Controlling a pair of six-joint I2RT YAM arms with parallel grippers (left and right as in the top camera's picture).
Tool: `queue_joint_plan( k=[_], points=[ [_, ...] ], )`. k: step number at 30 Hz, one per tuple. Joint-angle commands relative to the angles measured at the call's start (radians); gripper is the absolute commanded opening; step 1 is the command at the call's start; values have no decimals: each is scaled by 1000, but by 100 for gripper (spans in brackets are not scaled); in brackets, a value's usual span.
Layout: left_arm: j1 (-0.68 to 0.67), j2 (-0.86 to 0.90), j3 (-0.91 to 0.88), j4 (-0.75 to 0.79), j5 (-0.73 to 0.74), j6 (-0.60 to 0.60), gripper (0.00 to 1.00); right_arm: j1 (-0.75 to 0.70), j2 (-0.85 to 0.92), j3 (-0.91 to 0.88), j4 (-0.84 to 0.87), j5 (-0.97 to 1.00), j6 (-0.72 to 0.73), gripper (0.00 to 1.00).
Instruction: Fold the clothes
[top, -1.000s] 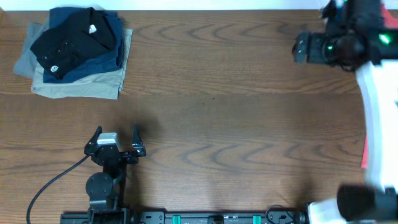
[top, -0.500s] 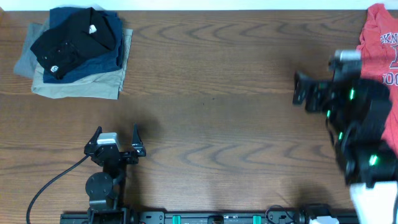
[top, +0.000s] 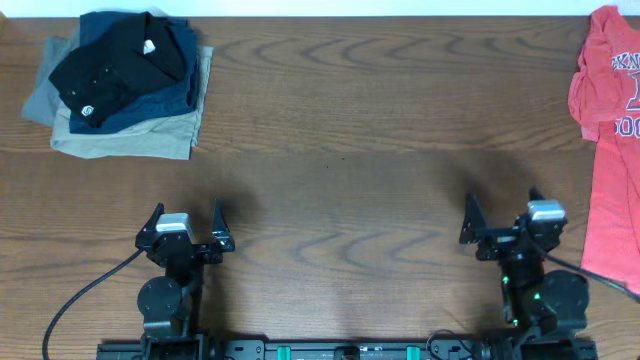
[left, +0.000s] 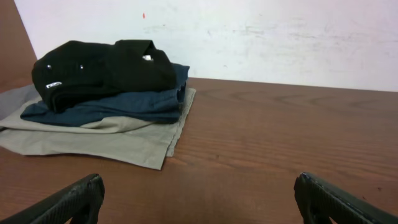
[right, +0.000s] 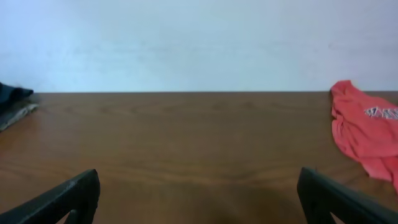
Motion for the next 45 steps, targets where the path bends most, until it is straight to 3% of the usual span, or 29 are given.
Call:
queue_joint_plan(
  k=[1, 10, 18, 45],
  points=[
    [-6, 0, -16, -37, 3, -2, 98, -14, -59, -66, 18, -1, -12, 99],
    [-6, 0, -16, -37, 3, -2, 98, -13, -161, -240, 185, -16, -12, 99],
    [-6, 0, -16, -37, 3, -2, 98, -12, -161, -238, 112, -8, -28, 99],
    [-6, 0, -16, -37, 3, -2, 98, -11, -161, -238, 116, -8, -26, 99]
  ],
)
